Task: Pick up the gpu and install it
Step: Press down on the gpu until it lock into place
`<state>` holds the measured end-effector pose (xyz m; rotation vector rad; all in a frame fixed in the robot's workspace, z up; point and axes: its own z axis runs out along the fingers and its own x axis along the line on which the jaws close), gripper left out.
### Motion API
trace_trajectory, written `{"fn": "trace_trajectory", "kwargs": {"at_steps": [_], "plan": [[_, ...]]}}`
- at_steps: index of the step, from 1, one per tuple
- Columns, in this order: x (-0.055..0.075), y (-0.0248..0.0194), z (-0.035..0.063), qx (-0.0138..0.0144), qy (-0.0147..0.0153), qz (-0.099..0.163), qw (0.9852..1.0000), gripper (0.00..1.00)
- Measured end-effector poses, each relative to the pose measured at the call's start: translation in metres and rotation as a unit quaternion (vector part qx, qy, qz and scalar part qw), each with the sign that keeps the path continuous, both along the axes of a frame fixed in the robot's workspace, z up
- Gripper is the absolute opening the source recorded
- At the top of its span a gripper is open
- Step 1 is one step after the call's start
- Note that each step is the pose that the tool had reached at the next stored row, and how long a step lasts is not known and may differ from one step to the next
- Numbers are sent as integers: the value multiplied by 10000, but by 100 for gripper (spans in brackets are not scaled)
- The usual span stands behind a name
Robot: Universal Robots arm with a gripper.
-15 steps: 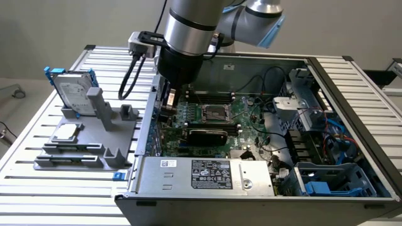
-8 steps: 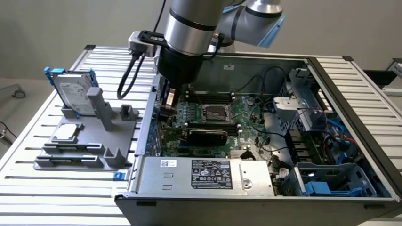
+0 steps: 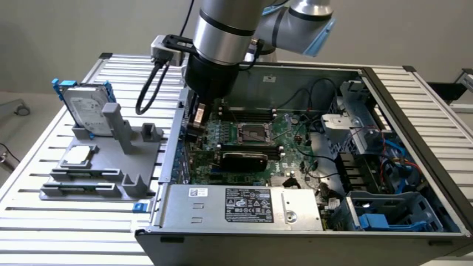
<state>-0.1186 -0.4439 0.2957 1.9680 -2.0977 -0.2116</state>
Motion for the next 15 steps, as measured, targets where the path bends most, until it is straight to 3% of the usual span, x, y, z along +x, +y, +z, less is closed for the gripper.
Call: {"fn": "trace_trajectory", "kwargs": {"at_steps": [10,15], "plan": [[1,0,-16,0,0,-127,9999,11],[10,0,9,2,22,-147,9999,11]]}}
